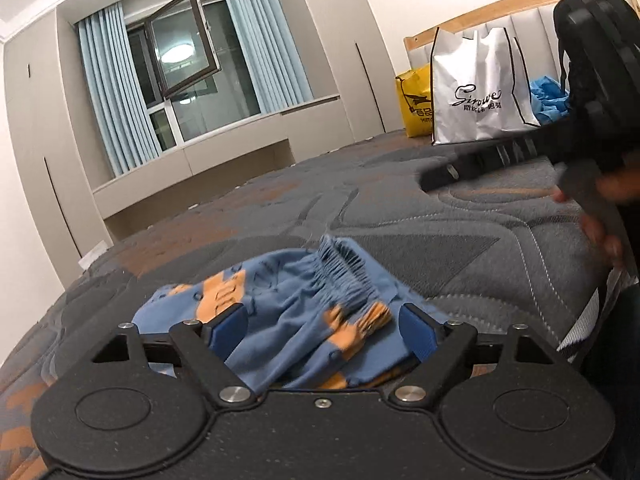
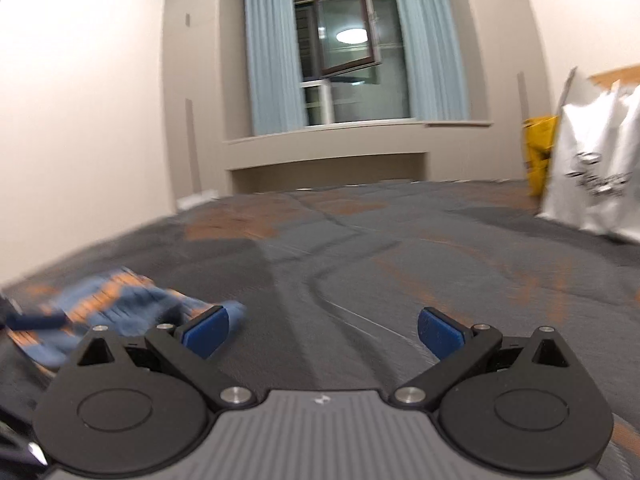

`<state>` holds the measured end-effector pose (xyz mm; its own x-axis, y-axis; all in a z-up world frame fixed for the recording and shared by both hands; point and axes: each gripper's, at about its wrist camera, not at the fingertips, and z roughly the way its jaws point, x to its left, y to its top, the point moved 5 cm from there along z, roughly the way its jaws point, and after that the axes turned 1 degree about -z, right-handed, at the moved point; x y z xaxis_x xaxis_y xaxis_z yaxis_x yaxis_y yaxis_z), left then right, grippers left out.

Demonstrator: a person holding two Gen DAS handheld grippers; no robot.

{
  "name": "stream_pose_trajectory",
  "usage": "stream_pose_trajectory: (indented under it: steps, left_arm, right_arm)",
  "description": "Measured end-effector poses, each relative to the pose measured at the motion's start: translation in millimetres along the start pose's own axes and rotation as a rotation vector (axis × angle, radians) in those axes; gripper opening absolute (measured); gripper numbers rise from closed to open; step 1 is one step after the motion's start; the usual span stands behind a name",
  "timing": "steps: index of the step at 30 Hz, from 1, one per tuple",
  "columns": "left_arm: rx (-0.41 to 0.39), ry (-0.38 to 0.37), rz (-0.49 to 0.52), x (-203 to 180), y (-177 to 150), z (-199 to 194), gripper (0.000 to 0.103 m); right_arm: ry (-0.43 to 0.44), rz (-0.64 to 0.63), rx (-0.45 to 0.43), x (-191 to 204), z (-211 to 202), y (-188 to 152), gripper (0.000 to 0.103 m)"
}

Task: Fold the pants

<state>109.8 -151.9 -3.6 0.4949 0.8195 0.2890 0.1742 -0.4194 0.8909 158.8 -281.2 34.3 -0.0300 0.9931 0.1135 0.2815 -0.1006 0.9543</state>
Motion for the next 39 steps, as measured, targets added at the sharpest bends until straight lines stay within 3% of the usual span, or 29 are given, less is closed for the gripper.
stream_pose_trajectory:
  steps: [2, 6, 10, 13, 15, 16, 17, 20, 25, 34, 37, 38, 39]
  left_arm:
    - [0.002, 0.004, -0.013, 6, -3, -2, 0.093]
    - [0.054, -0.001, -0.025, 12, -7, 1, 0.09]
    - [0.067, -0.025, -0.048, 17, -6, 1, 0.079]
    - [0.071, -0.048, -0.052, 18, -4, 1, 0.054]
    - [0.079, -0.077, -0.073, 21, -3, 2, 0.031]
    - [0.08, -0.097, -0.091, 22, -3, 3, 0.026]
    - [0.079, -0.107, -0.112, 24, -2, 4, 0.011]
    - [0.066, -0.123, -0.17, 30, 2, 2, 0.005]
    - [0.035, -0.18, -0.171, 28, 5, -9, 0.004]
    - [0.079, -0.226, -0.196, 20, -13, 9, 0.005]
    - [0.044, -0.219, -0.231, 29, -11, 5, 0.025]
    - [0.025, -0.202, -0.253, 36, -12, 2, 0.042]
    - [0.008, -0.189, -0.273, 42, -11, -2, 0.061]
  right_arm:
    - [0.102, 0.006, 0.025, 9, 9, 11, 0.103]
    - [0.358, 0.018, 0.121, 36, 40, 17, 0.1]
    - [0.408, 0.012, 0.186, 62, 67, 10, 0.08]
    - [0.389, 0.033, 0.232, 69, 80, 0, 0.054]
    - [0.368, 0.053, 0.246, 68, 84, -2, 0.033]
    - [0.373, 0.069, 0.241, 65, 84, -1, 0.03]
    - [0.373, 0.083, 0.24, 63, 85, -1, 0.026]
    - [0.365, 0.097, 0.22, 61, 81, 1, 0.017]
    - [0.361, 0.131, 0.158, 49, 56, 18, 0.015]
    - [0.282, 0.12, 0.22, 43, 59, -3, 0.015]
    - [0.287, 0.123, 0.226, 42, 61, -7, 0.024]
    - [0.291, 0.134, 0.217, 41, 60, -7, 0.036]
    - [0.301, 0.148, 0.21, 40, 57, -6, 0.057]
